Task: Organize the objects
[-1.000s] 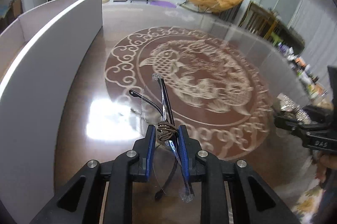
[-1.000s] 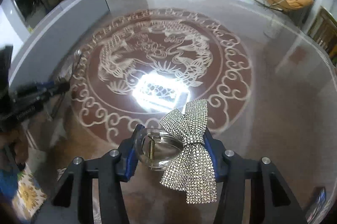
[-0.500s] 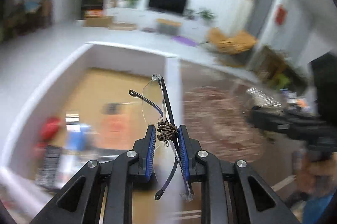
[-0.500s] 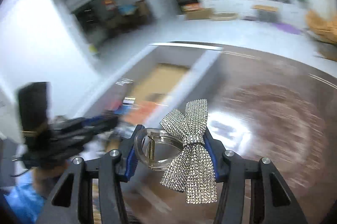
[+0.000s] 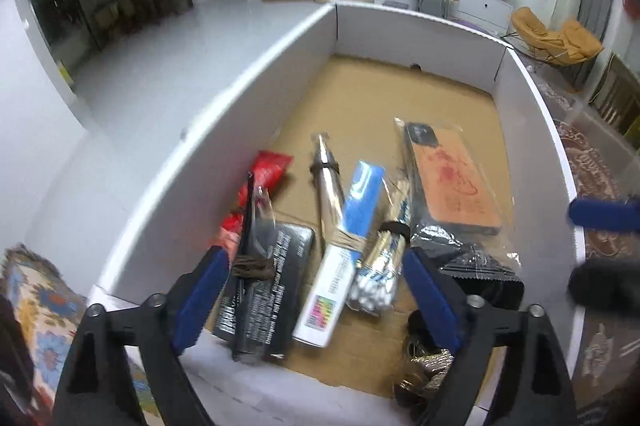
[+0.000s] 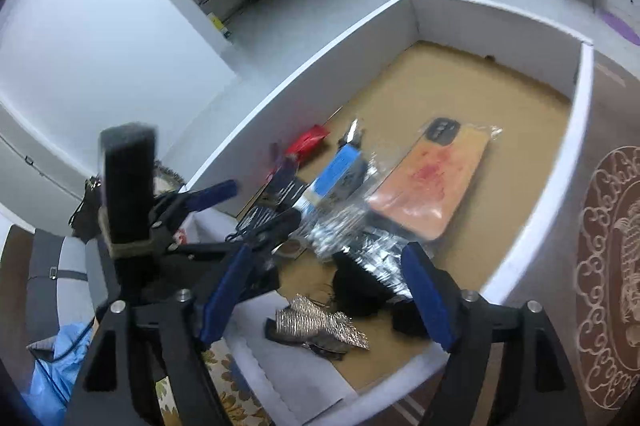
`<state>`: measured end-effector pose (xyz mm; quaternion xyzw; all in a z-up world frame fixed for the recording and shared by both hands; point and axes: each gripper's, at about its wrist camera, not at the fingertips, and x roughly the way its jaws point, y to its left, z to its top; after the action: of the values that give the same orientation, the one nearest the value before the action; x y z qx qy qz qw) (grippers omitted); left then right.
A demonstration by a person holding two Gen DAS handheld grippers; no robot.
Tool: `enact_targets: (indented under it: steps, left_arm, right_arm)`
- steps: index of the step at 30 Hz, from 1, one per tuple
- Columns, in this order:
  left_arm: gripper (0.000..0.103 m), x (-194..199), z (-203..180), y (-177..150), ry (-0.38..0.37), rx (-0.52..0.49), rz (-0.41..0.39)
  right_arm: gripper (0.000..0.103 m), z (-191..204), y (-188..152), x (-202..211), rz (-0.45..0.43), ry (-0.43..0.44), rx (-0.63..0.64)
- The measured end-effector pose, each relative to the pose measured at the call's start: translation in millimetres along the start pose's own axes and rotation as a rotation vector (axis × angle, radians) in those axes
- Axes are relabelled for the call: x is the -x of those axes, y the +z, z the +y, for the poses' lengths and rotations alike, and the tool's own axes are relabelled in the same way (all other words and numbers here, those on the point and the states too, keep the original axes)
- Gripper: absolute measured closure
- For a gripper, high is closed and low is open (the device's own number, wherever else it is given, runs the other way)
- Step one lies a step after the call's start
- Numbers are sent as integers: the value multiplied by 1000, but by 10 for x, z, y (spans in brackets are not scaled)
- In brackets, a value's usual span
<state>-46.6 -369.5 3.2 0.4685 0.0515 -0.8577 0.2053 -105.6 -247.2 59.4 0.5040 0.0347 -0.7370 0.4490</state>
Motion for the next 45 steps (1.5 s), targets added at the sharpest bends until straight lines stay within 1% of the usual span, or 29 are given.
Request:
enact_targets:
  steps: [1, 3, 4, 5, 7, 8, 9, 11, 12, 14, 18, 25, 33, 37, 45]
  left_arm:
    - [11, 35, -5, 14, 20, -5, -8]
    - [11, 140, -35, 74, 97, -1, -21]
    - [11, 177, -48, 131, 158, 2, -17]
    - [11, 247, -41, 147, 200, 5, -20]
    - [11, 338, -43, 169, 246, 31, -38]
    - [11, 385, -35, 159, 238, 51, -46]
    - [11, 446, -9, 142, 211, 85, -53]
    - [11, 530, 16, 97, 185, 122, -50]
    - [11, 573, 14, 73, 177, 125, -51]
    - [11, 628, -16, 48, 184, 117, -53]
    - [11, 694, -50, -8, 158, 120, -45]
    - [11, 683, -65, -54, 151, 134, -22]
    - [11, 703, -11, -94, 116, 159, -21]
    - [11, 716, 9, -93, 128, 161, -29]
    - [11, 730, 59, -122, 119, 181, -26]
  right_arm:
    - [21, -31, 27, 44, -11, -15, 0]
    - [17, -54, 1, 143, -34, -50, 9]
    - [16, -92, 23, 177, -43, -64, 18]
    - [16, -89, 18, 246, -54, -81, 30]
    - [14, -80, 28, 322, -64, -107, 50]
    - [14, -88, 40, 333, -64, -118, 60]
    - [13, -87, 41, 351, -63, -130, 68]
    - [11, -89, 31, 391, -56, -159, 80]
    - [11, -98, 28, 392, -51, -167, 83]
    - [11, -117, 17, 415, -40, -187, 87]
    - [11, -134, 26, 377, -30, -245, 105]
    - [10, -113, 38, 290, -9, -305, 142]
    - [10, -123, 46, 152, 24, -324, 139]
    - [10, -71, 43, 99, 31, -329, 157]
    - [10, 0, 80, 49, 47, -354, 164]
